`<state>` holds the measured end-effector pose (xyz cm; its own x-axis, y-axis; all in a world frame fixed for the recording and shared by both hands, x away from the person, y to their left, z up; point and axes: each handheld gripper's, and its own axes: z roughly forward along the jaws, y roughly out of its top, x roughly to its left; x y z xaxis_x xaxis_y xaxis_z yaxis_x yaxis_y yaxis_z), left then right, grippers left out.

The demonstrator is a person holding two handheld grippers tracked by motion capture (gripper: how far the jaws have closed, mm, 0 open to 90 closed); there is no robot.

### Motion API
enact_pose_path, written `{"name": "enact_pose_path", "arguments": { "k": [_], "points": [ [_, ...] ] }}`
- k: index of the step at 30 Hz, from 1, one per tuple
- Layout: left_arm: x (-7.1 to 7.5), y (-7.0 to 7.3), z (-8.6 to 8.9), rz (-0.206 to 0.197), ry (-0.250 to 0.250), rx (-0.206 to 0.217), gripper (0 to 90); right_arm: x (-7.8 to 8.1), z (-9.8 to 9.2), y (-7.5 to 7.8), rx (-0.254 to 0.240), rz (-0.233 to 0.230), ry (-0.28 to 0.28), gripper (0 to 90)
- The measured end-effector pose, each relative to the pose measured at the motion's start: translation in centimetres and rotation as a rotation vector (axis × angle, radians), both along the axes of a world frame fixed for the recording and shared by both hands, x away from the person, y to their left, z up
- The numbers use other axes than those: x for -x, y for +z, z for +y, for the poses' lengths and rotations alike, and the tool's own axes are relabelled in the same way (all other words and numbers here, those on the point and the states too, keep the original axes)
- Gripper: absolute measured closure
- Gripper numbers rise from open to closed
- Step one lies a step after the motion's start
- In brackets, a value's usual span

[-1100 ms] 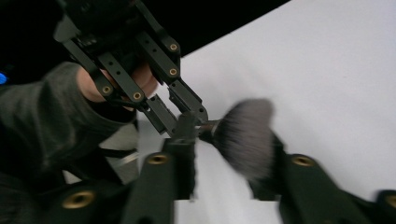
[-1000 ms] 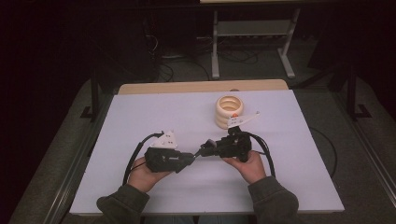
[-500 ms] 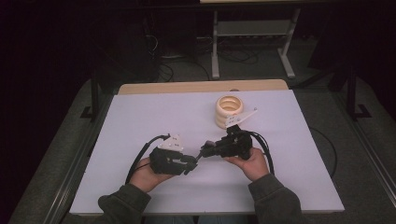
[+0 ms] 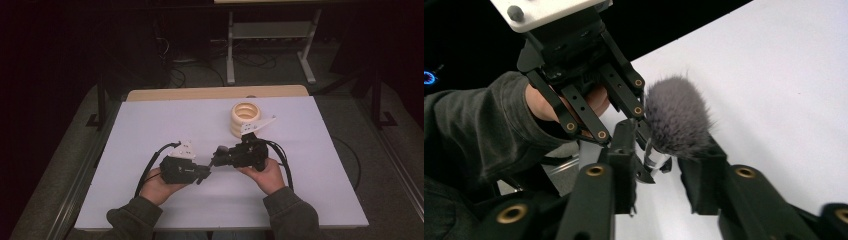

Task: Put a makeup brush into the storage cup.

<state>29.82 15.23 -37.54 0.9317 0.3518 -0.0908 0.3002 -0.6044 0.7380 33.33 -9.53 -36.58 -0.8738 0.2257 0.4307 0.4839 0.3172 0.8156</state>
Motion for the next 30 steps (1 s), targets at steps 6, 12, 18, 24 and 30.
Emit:
{"name": "enact_pose_path", "arguments": {
  "k": [6,12,18,24,30],
  "points": [
    [0.0,-0.1,-0.1,-0.002,0.0,0.009,78.7,-0.2,0.2,-0.1,0.001,-0.003,0.007,77.2],
    [0.1,0.1,0.6,-0.008,0.019,0.015,68.7,-0.3,-0.2,0.2,0.04,-0.017,0.004,77.3],
    [0.3,0.0,1.6,-0.008,0.052,0.023,62.7,-0.6,-1.2,0.4,0.092,-0.031,-0.021,77.4],
    [0.3,-0.5,2.9,0.0,0.088,0.018,57.6,-1.2,-2.3,0.8,0.117,-0.035,-0.058,77.4],
    [0.3,-0.9,4.2,0.01,0.148,0.016,51.4,-1.9,-3.4,1.8,0.121,-0.048,-0.086,77.4]
  ]
}}
